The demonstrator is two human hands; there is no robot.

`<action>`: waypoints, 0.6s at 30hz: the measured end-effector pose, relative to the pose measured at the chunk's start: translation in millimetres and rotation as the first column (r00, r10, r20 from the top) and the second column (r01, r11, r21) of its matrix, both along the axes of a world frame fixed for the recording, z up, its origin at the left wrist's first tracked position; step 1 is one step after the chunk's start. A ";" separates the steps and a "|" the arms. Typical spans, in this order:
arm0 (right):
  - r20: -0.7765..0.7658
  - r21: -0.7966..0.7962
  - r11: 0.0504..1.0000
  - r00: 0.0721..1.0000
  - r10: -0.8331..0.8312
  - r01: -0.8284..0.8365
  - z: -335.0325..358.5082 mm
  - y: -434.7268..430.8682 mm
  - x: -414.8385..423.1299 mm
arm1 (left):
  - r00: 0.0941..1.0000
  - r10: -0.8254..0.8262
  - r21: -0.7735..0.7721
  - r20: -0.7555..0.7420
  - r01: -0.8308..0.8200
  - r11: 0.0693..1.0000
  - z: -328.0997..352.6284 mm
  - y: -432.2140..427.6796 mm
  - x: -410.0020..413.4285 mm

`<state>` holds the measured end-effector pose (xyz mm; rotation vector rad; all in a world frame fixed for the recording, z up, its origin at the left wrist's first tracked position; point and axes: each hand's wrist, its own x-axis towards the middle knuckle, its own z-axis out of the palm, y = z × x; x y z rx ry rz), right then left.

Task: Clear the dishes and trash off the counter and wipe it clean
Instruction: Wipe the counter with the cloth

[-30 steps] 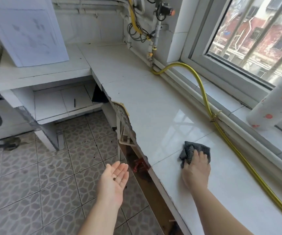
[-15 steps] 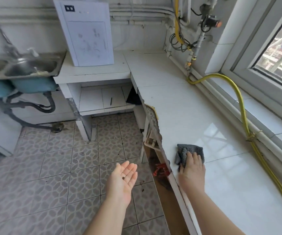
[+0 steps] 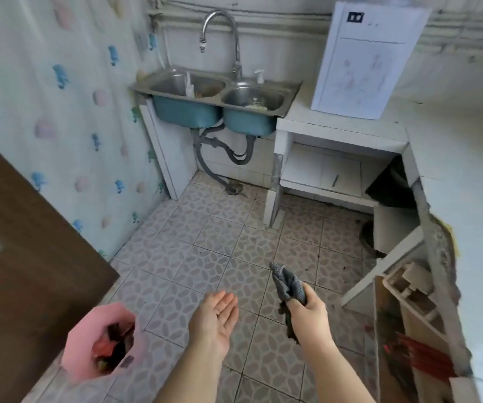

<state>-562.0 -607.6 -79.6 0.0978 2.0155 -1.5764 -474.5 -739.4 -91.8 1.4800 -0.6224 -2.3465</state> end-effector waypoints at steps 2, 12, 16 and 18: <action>0.080 -0.039 0.995 0.992 0.100 -0.097 -7.6 -55.1 25.7 | 0.997 0.077 -0.012 0.027 -0.077 0.997 -8.4 -38.8 28.7; 0.239 0.021 0.894 0.871 0.430 -0.447 -48.8 -260.6 128.8 | 0.910 0.372 -0.025 0.184 -0.374 0.927 -53.2 -205.2 160.8; 0.272 0.047 0.851 0.827 0.492 -0.522 -58.2 -319.1 159.7 | 0.863 0.455 0.024 0.218 -0.471 0.882 -59.7 -260.1 194.4; 0.290 0.056 0.832 0.806 0.516 -0.552 -62.3 -344.1 172.1 | 0.849 0.469 0.039 0.245 -0.492 0.870 -62.3 -287.7 204.9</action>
